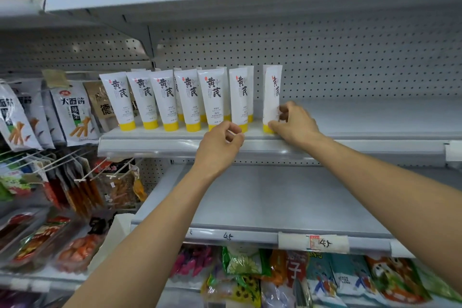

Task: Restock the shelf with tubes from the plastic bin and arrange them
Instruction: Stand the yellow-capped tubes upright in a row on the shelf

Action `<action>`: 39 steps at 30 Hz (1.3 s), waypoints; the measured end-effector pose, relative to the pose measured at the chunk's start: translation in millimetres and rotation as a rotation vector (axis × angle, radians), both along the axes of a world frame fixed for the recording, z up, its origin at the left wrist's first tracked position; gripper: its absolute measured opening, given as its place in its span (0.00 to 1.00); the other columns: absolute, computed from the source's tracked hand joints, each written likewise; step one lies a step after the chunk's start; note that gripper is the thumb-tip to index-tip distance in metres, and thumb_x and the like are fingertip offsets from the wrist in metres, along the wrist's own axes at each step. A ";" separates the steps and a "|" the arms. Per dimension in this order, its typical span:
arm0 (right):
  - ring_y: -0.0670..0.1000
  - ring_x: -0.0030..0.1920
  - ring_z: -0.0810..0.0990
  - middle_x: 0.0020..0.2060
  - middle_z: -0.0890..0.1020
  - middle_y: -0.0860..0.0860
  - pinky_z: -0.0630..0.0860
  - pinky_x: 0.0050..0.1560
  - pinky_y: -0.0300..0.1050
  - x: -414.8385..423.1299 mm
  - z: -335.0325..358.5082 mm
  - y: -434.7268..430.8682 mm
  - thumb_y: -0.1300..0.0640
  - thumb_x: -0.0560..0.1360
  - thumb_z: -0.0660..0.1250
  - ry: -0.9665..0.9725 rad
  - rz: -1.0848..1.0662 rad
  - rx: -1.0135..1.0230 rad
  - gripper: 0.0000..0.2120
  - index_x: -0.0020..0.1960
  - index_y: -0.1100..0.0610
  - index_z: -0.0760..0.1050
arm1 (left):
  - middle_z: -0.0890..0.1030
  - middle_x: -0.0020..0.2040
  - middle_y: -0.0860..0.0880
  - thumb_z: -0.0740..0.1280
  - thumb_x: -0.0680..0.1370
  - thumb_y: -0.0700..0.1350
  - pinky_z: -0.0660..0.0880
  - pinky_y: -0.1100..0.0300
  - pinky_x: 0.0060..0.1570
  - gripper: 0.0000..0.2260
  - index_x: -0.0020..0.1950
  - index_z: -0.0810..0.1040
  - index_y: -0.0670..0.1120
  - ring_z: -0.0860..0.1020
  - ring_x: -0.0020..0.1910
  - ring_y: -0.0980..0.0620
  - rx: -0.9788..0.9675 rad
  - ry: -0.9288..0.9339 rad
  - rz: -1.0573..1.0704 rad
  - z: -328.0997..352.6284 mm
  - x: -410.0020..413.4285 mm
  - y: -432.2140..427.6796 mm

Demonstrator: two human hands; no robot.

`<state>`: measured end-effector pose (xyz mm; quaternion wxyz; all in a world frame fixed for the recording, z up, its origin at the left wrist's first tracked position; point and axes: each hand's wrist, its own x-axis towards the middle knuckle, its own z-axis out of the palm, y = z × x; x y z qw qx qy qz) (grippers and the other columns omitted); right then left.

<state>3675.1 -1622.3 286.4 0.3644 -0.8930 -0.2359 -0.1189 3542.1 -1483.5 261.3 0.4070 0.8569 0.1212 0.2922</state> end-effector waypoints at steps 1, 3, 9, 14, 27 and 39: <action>0.53 0.55 0.77 0.53 0.80 0.49 0.71 0.58 0.50 -6.0 -2.8 -4.8 0.51 0.74 0.66 -0.091 -0.027 0.013 0.16 0.60 0.54 0.72 | 0.82 0.41 0.53 0.64 0.74 0.51 0.79 0.46 0.49 0.06 0.48 0.76 0.53 0.82 0.43 0.49 0.015 -0.005 0.011 -1.5 -2.6 0.1; 0.52 0.54 0.77 0.53 0.80 0.48 0.67 0.57 0.50 -21.6 -11.6 -16.5 0.52 0.76 0.63 -0.280 -0.034 0.006 0.14 0.61 0.53 0.73 | 0.81 0.41 0.54 0.64 0.76 0.49 0.78 0.47 0.49 0.04 0.49 0.76 0.52 0.81 0.43 0.50 0.034 -0.013 0.037 -8.3 -9.3 -0.7; 0.52 0.49 0.79 0.49 0.82 0.48 0.70 0.54 0.50 -64.1 -62.5 -34.0 0.57 0.74 0.65 -0.430 0.229 -0.104 0.10 0.55 0.54 0.75 | 0.80 0.41 0.56 0.65 0.77 0.50 0.78 0.47 0.49 0.02 0.49 0.76 0.54 0.81 0.43 0.51 0.022 0.044 0.093 -58.4 -44.6 -2.5; 0.49 0.47 0.79 0.46 0.82 0.45 0.68 0.51 0.46 -100.9 -122.7 -9.0 0.55 0.75 0.65 -0.281 0.422 -0.254 0.07 0.53 0.51 0.77 | 0.81 0.40 0.54 0.65 0.77 0.51 0.78 0.50 0.48 0.06 0.51 0.76 0.51 0.81 0.41 0.51 0.013 0.188 0.202 -125.6 -101.4 22.4; 0.54 0.46 0.80 0.43 0.80 0.50 0.77 0.47 0.51 -189.0 -351.7 163.1 0.56 0.74 0.66 0.510 0.732 -0.573 0.02 0.46 0.54 0.75 | 0.82 0.43 0.43 0.68 0.76 0.48 0.75 0.56 0.47 0.07 0.49 0.79 0.45 0.81 0.48 0.42 -0.233 0.807 0.303 -338.0 -221.3 179.7; 0.60 0.59 0.77 0.60 0.75 0.60 0.73 0.55 0.47 -229.8 -562.7 210.2 0.56 0.75 0.64 0.479 0.468 -1.111 0.20 0.64 0.62 0.66 | 0.74 0.65 0.47 0.63 0.78 0.49 0.69 0.51 0.62 0.17 0.67 0.71 0.48 0.71 0.66 0.45 0.403 1.424 -0.199 -551.6 -220.0 209.6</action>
